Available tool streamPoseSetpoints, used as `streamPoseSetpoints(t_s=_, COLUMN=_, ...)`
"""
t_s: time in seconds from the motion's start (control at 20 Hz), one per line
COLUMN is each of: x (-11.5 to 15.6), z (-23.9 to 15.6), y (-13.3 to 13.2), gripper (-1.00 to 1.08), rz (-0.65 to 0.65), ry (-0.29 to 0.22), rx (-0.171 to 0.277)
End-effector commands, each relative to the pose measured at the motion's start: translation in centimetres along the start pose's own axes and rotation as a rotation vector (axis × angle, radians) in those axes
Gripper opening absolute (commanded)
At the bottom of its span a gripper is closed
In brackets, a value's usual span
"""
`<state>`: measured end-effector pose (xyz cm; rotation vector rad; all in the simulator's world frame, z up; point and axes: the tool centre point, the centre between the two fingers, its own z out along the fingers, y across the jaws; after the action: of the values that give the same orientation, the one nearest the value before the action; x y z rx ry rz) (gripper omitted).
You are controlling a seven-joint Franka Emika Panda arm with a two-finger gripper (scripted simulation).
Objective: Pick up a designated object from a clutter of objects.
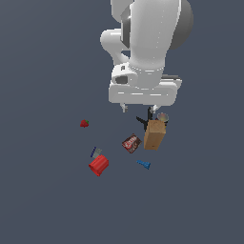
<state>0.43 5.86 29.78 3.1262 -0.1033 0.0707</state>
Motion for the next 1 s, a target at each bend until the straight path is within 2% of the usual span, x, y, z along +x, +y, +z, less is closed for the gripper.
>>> streamPoseSetpoints(t_s=0.0, x=-0.6, z=1.2, y=-1.2, gripper=1.00, rz=0.029, ry=-0.002, rx=-0.002)
streamPoseSetpoints(t_s=0.45, x=-3.5, z=6.1, y=-6.0, gripper=1.00, rz=0.148, ry=-0.010, rx=-0.006)
streamPoseSetpoints(t_s=0.95, x=-7.9, z=11.2, y=-10.6, gripper=1.00, rz=0.278, ry=-0.020, rx=-0.006)
